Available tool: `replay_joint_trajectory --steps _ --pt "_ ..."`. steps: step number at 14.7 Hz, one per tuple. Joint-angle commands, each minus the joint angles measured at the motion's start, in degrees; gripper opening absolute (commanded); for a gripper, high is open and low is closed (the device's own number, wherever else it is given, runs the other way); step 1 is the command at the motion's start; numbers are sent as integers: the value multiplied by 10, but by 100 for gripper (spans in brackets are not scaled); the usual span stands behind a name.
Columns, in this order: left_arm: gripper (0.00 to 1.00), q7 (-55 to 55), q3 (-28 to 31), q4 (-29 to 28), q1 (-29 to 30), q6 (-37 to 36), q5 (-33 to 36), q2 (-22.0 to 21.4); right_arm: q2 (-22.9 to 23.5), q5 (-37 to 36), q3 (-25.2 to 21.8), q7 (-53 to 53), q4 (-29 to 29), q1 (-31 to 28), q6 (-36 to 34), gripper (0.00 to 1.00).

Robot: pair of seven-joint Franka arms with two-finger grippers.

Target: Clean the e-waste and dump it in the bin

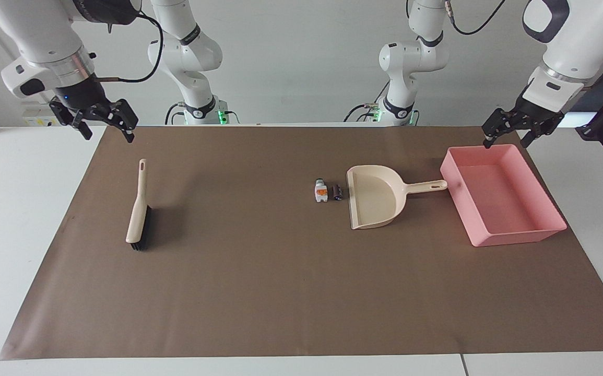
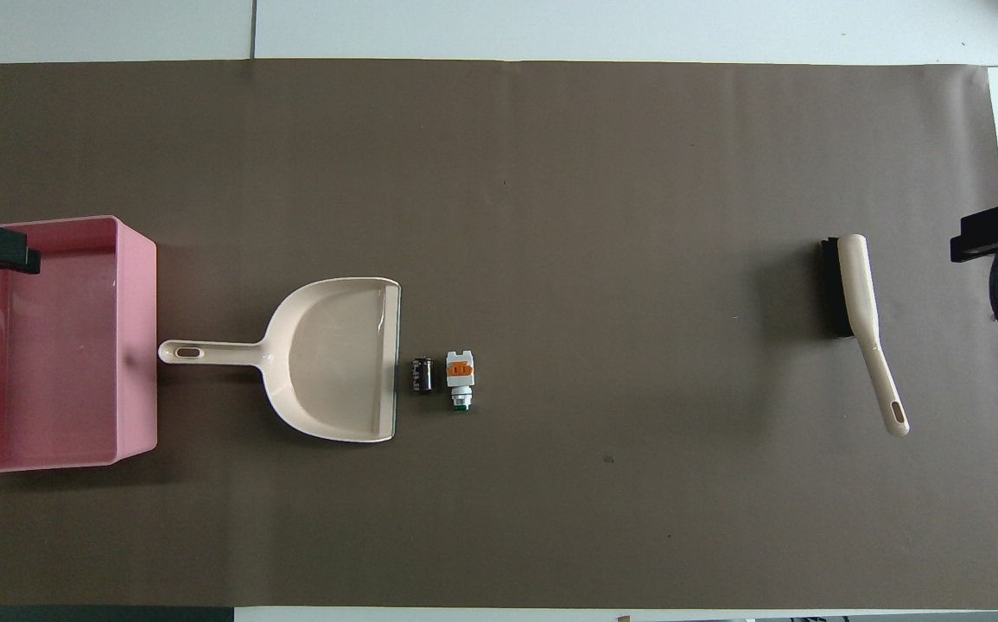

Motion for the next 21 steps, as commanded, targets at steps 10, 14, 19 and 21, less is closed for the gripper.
replay_joint_trajectory --steps 10,14,19,21 --pt "100 34 -5 -15 1 15 9 -7 -6 3 4 -15 -8 -1 -14 100" --pt "100 222 -7 -41 -7 42 7 -15 -58 3 -1 -12 -133 1 71 100" --pt "100 499 -8 -135 -35 127 9 -40 -86 3 -5 -84 -260 -44 153 100" --pt "100 661 -8 -162 -50 142 9 -41 -82 3 -5 -130 -306 -64 186 100"
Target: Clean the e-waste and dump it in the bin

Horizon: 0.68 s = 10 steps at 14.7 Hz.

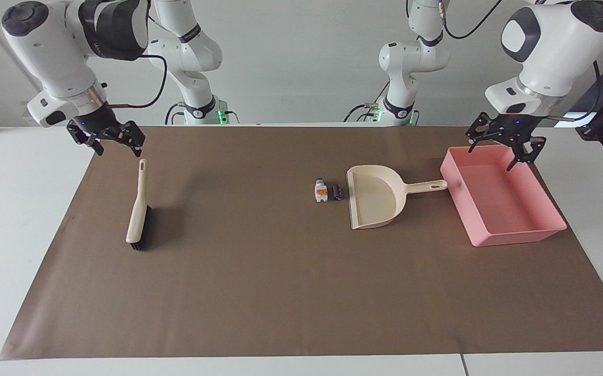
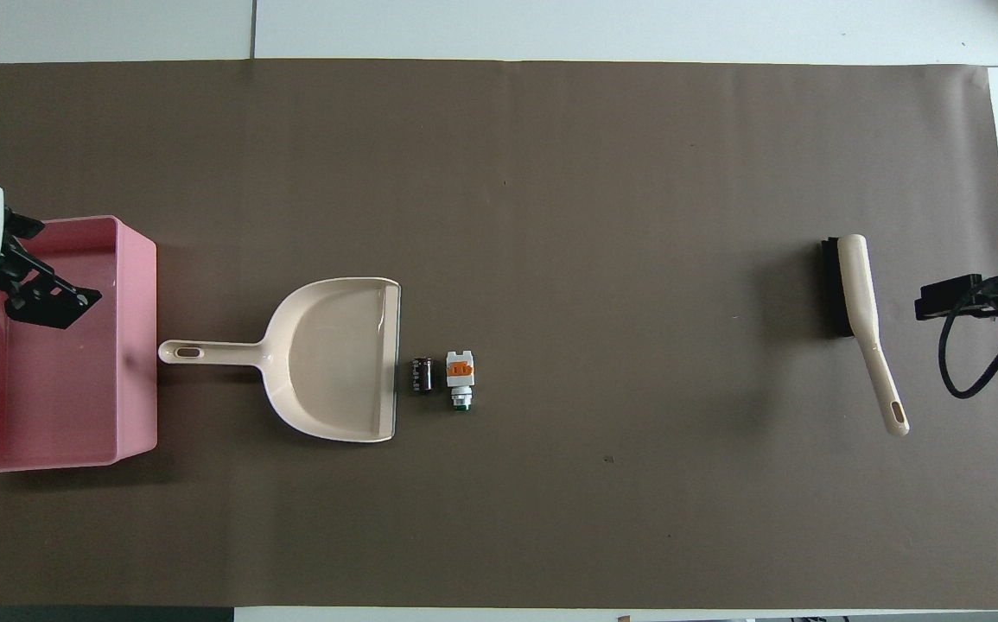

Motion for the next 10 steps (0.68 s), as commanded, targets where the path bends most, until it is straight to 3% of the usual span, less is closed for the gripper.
replay_joint_trajectory --steps 1,3,10 --pt "100 175 4 -64 -18 35 9 -27 -20 4 3 -55 -95 -25 66 100" --pt "100 183 4 -81 -20 43 11 -25 -21 4 3 -83 -156 -37 119 100" --pt "100 166 3 -185 -65 157 46 -10 -10 31 4 -111 -254 -55 243 100"
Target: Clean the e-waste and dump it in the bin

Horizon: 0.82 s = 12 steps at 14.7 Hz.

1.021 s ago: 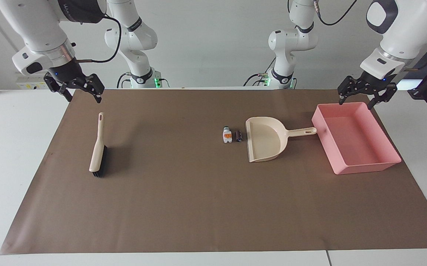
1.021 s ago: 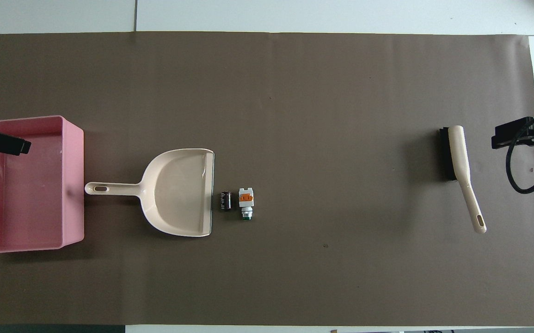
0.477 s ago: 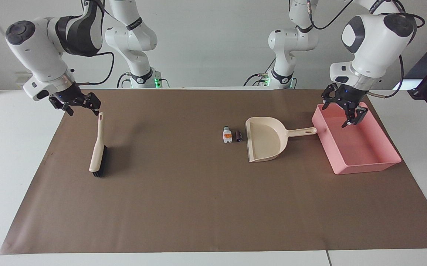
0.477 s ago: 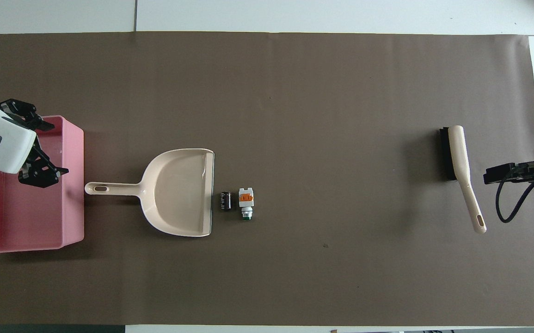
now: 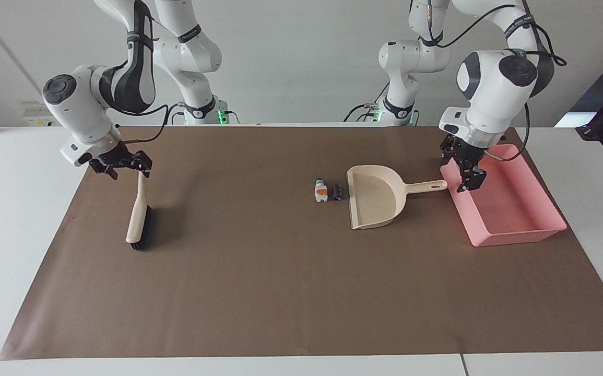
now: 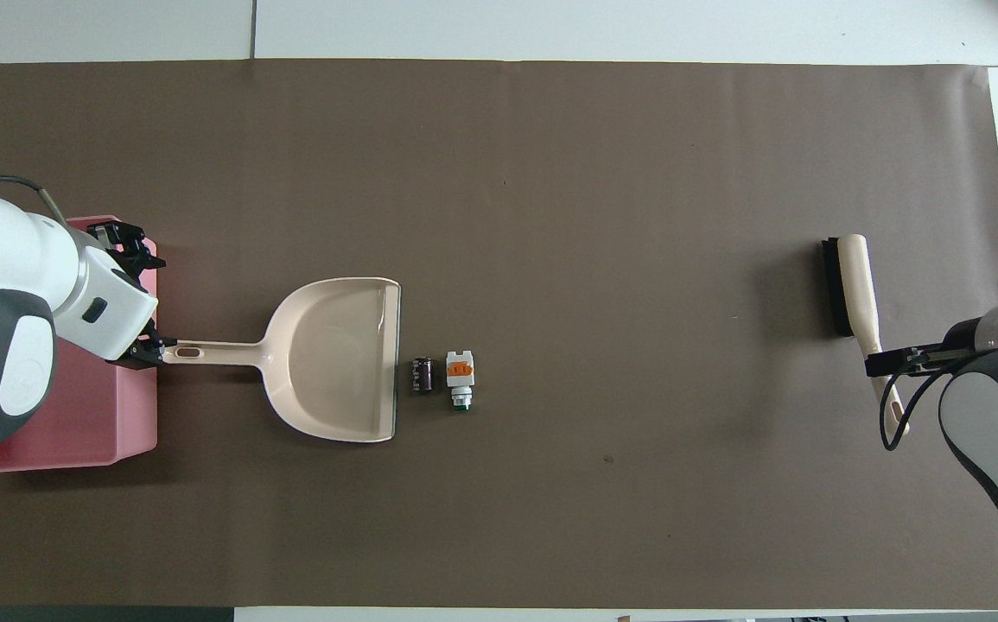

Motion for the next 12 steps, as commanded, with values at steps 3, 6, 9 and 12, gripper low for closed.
replay_joint_trajectory --steps 3,6,9,12 --pt "100 -43 6 -82 -41 71 80 -4 0 24 4 -19 -41 -9 54 100" --pt "100 -71 6 -121 -57 110 96 11 10 24 4 -17 -43 -10 67 99" --pt "99 -99 6 -144 -68 136 110 15 10 24 4 -13 -46 -12 69 95" --pt "97 -109 6 -157 -73 141 113 13 10 24 5 -12 -53 -12 71 86"
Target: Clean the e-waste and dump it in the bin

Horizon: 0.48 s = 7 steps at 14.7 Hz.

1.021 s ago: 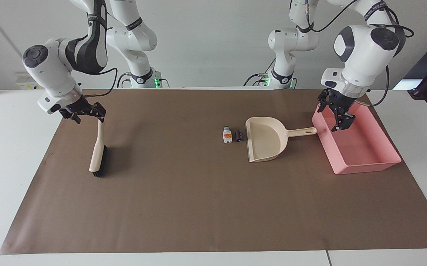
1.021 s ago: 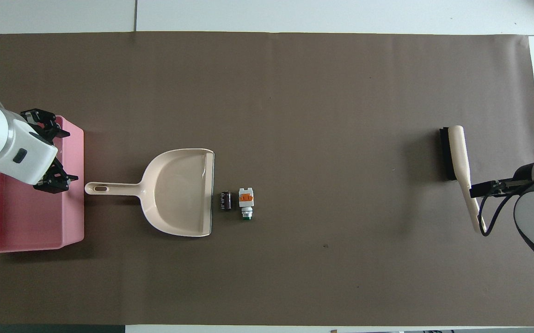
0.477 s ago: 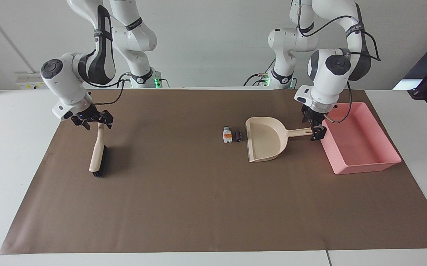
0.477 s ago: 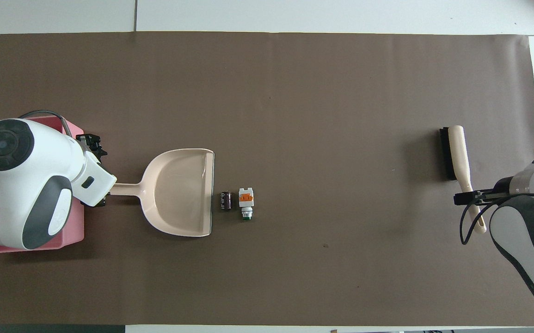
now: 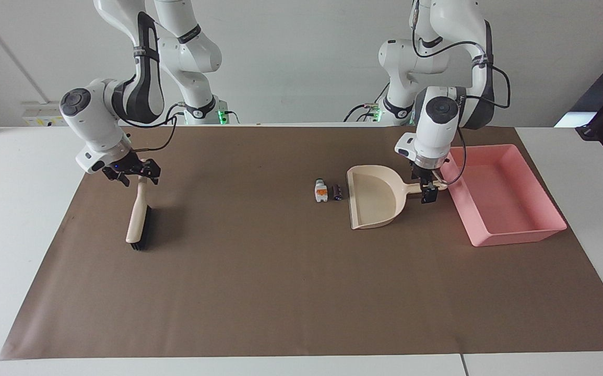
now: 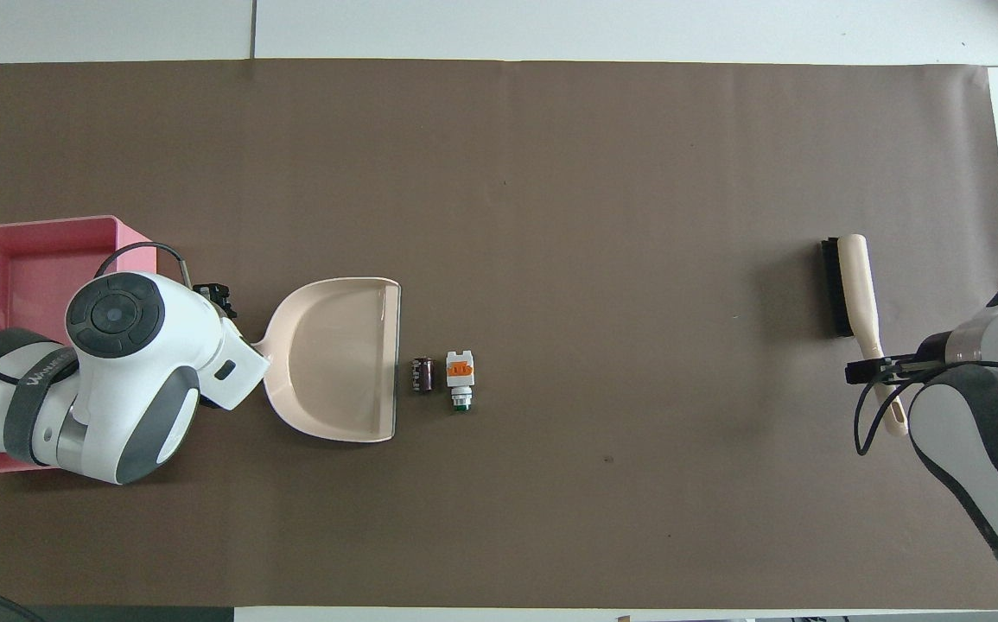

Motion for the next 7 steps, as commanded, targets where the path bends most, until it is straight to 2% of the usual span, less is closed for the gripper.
replay_joint_trajectory --steps 1,4,6,7 --pt "97 -18 8 -21 -12 20 15 -11 -4 12 5 -12 -12 -11 13 82" --pt "93 -19 6 -28 -16 22 15 -14 -4 12 5 -13 -12 -11 12 77" --pt "70 -19 6 -28 -17 23 15 -14 -4 12 5 -13 -12 -11 12 68" --pt "55 -19 6 -26 -17 25 15 -13 -4 12 6 -13 -12 -11 11 61"
